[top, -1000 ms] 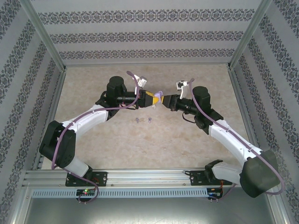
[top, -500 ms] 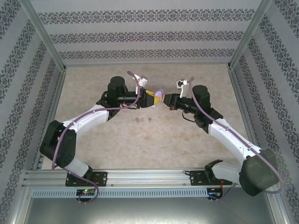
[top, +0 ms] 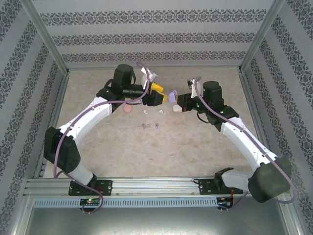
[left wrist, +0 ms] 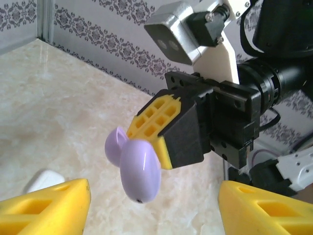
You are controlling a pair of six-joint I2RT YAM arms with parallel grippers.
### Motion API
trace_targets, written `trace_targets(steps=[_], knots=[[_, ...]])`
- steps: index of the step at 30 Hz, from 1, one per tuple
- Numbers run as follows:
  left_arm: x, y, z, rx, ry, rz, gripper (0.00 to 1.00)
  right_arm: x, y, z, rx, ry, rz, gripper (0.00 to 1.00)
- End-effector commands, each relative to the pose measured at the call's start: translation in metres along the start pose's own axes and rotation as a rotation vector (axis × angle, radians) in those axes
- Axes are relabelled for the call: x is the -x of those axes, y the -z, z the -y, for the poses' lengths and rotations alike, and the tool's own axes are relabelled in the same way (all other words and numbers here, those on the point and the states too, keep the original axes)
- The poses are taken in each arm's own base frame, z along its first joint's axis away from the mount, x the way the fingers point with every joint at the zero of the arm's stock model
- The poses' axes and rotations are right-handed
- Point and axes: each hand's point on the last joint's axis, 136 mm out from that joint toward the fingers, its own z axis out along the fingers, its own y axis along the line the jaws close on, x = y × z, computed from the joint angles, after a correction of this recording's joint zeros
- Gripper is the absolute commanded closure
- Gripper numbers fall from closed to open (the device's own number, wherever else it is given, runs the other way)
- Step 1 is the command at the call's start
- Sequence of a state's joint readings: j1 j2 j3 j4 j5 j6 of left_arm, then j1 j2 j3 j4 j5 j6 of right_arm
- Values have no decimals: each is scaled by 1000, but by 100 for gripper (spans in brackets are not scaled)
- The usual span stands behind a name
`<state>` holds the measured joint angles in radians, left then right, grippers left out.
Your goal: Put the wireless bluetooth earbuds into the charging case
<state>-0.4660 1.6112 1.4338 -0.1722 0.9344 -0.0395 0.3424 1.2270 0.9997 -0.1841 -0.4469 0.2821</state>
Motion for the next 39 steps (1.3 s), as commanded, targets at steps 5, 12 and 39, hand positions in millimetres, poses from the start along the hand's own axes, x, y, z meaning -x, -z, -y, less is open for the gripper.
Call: trace_targets(steps=[5,12,39], knots=[[-59,-11,-16,-54,46,-279,33,-9,4,1,-15,205,-105,100],[-63,-14,-6,-142,77,-304,35,-9,0,-7,18,228,-121,100],[-67,-20,-3,-215,101,-318,47,-17,-23,-28,46,281,-194,100]])
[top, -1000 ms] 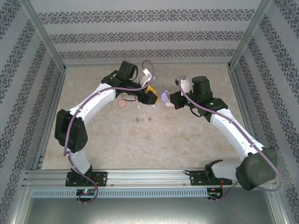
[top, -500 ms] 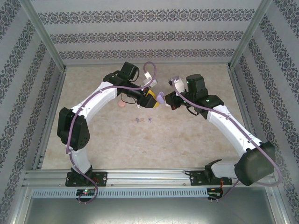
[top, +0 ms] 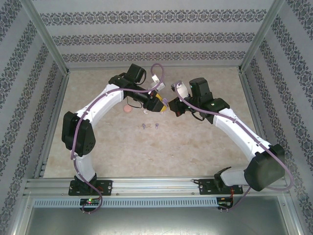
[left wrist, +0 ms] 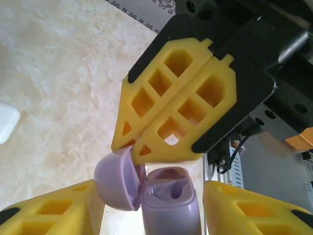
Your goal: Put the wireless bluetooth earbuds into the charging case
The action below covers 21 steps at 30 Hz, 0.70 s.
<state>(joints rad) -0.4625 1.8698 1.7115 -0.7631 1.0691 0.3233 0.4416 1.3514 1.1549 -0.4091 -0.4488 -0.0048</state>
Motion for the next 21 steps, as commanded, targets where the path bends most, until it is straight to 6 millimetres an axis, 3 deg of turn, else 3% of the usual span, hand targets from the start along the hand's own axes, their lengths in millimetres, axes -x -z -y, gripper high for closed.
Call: trace_targets(steps=[1,11,17,21], knots=[[-1,1,5,-42,-5,-7,49,10,1,0,-15,29,13,100],[0,-1,4,-53,1,-7,59,12,3,0,-17,32,21,100],[3,-2,4,-59,-2,4,72,13,3,-1,-13,34,26,100],[4,-3,3,-63,-1,11,87,16,6,-1,-20,30,37,100]])
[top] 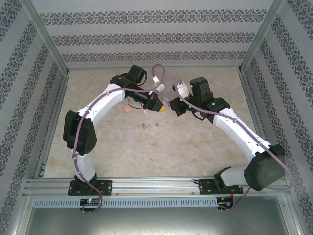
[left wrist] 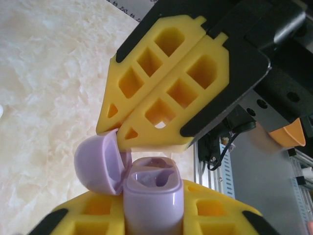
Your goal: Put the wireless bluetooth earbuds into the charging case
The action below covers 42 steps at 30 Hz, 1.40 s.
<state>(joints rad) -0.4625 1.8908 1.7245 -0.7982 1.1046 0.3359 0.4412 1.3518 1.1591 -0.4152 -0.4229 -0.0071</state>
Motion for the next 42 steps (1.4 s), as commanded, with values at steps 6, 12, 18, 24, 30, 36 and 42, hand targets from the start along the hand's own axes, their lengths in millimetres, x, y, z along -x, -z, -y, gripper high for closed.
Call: trace_targets(steps=[6,12,18,24,30,36,42], knots=[[12,11,-10,23,-28,73,98,31,30,6,-31,-69,119,50],[25,47,-21,154,-40,214,99,29,67,1,-46,-202,196,36],[38,89,-19,385,-118,402,100,-1,53,9,-106,-440,153,35],[47,132,-14,621,-152,608,100,-33,1,17,-215,-618,34,35],[45,161,-22,785,-134,739,100,-50,-65,4,-262,-675,-104,38],[36,193,-35,947,5,827,100,-64,-124,-18,-295,-668,-215,44],[31,217,-28,1021,-33,927,100,-77,-166,-30,-349,-637,-290,50]])
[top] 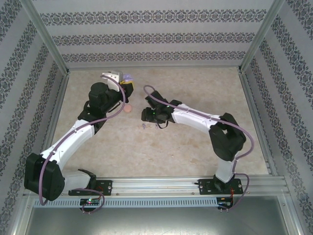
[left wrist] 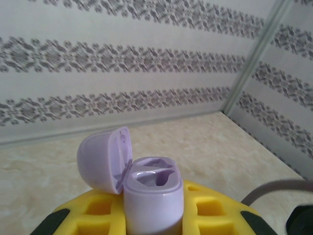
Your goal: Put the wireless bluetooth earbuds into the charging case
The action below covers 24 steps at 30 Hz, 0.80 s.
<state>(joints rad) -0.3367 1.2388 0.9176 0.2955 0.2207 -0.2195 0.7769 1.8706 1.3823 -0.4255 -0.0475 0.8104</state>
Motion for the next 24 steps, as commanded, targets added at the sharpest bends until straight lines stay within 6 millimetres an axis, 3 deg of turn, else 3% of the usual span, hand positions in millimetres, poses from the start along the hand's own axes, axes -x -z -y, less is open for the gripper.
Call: trace_targets(steps=[1,10,24], knots=[[34,13,-12,65,9,147,100,-2,-15,2,-97,-4,-2,50],[42,21,-14,69,-5,170,100,-11,-48,10,-218,8,-31,57],[40,24,-16,71,6,182,100,-16,-74,9,-288,30,-53,67]])
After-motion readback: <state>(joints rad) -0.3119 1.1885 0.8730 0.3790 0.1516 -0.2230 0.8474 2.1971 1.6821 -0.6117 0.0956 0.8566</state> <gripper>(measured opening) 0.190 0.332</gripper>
